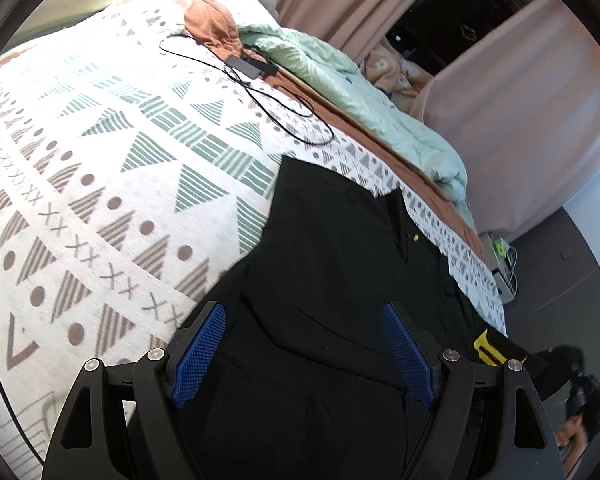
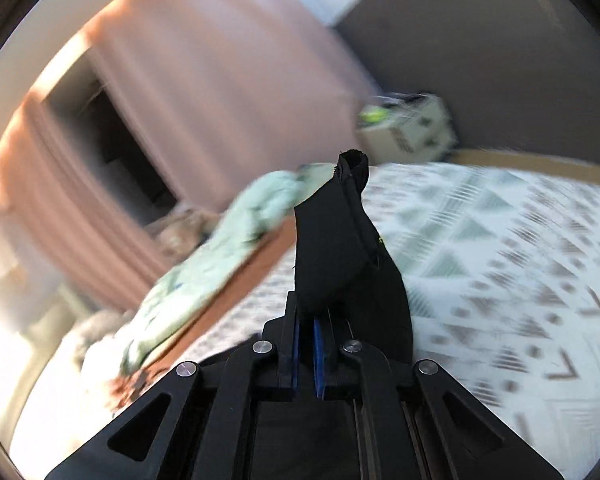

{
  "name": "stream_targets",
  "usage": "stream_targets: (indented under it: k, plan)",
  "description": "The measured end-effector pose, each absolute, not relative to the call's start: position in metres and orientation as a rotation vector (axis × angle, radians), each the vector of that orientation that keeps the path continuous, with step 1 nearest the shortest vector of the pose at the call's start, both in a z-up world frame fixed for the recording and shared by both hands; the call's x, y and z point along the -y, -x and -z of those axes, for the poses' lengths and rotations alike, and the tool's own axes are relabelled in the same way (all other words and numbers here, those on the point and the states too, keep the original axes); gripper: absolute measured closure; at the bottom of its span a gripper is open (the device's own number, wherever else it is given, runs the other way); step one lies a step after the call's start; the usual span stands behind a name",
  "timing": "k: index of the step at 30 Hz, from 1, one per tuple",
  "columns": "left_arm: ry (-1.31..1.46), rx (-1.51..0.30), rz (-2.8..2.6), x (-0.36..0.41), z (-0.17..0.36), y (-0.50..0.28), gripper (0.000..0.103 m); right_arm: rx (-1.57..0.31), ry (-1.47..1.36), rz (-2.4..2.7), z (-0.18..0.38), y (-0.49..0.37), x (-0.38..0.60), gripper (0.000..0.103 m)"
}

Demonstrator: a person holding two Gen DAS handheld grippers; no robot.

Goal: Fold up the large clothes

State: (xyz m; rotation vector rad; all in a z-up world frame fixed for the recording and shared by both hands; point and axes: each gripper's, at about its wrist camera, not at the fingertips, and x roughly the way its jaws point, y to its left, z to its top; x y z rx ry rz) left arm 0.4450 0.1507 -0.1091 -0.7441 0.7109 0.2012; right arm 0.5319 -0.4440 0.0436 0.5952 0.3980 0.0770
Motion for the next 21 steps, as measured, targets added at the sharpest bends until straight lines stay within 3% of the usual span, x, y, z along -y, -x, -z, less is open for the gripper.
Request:
stream_targets:
  k: [5,10,21]
  plan:
    - [0.758,-0.691,-0.223,-0.166,0.105,-0.438,0.021,-0.379,-0.484,-0.213,-0.098,-0.542,0.359,0.097]
    - [0.780,-0.681,-0.225,-0.178,0.103,-0.433,0.021,-0.392,-0.382,-0.292,-0.112,-0.558,0.282,0.097]
    - [0.869,-0.646,-0.319,-0.222,0.110,-0.412,0.021,-0.538,-0.341,-0.396,-0.028,-0.599,0.168,0.097]
